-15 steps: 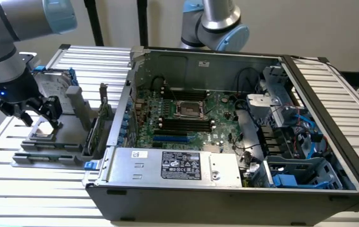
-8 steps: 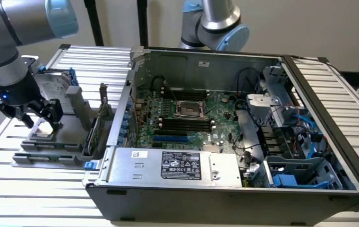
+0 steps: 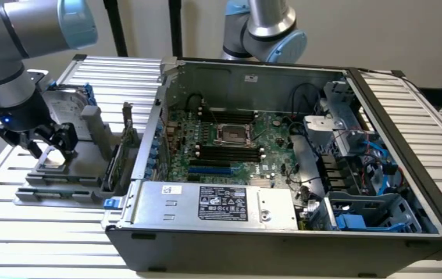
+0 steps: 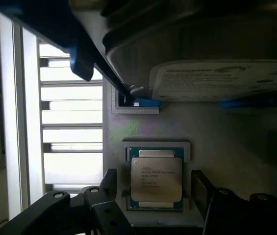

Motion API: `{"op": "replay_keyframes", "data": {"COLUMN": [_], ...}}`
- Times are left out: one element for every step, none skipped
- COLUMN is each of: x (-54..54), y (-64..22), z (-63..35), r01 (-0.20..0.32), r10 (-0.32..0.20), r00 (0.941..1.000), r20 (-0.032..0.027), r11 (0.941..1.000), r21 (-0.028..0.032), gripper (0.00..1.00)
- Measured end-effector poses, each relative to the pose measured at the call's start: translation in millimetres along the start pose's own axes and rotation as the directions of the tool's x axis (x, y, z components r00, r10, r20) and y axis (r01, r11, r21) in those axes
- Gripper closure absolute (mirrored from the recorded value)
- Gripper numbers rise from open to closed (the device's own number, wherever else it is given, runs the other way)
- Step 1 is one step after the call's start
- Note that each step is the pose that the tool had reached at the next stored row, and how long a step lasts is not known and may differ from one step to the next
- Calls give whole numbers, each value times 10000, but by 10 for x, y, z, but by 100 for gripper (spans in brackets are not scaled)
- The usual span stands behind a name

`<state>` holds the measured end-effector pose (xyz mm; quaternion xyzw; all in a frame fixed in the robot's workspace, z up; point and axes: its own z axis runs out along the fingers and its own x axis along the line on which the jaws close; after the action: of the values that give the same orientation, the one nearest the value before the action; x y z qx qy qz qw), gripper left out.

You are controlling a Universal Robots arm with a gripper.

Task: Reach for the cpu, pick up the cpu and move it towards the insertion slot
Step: 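Pick up the cpu and move it towards the insertion slot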

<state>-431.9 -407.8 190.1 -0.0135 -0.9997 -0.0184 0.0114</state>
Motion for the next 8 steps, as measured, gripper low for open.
{"op": "replay_keyframes", "data": {"x": [0,-1,-1,-2,-3,-4,-4,-5], "y": [0,0,0,1,2,3,5,6], "z": [4,8,11,15,17,19,22,25], "r01": [0,1,1,1,0,0,0,0], "r10": [0,-1,-1,-1,0,0,0,0], "r00": [10000,10000,10000,10000,10000,10000,10000,10000], "r20": [1,2,0,1,-1,0,0,1], "r11": [10000,10000,10000,10000,10000,10000,10000,10000], "r21": [2,4,8,9,13,13,13,13], "gripper": [29,29,29,29,29,29,29,29]}}
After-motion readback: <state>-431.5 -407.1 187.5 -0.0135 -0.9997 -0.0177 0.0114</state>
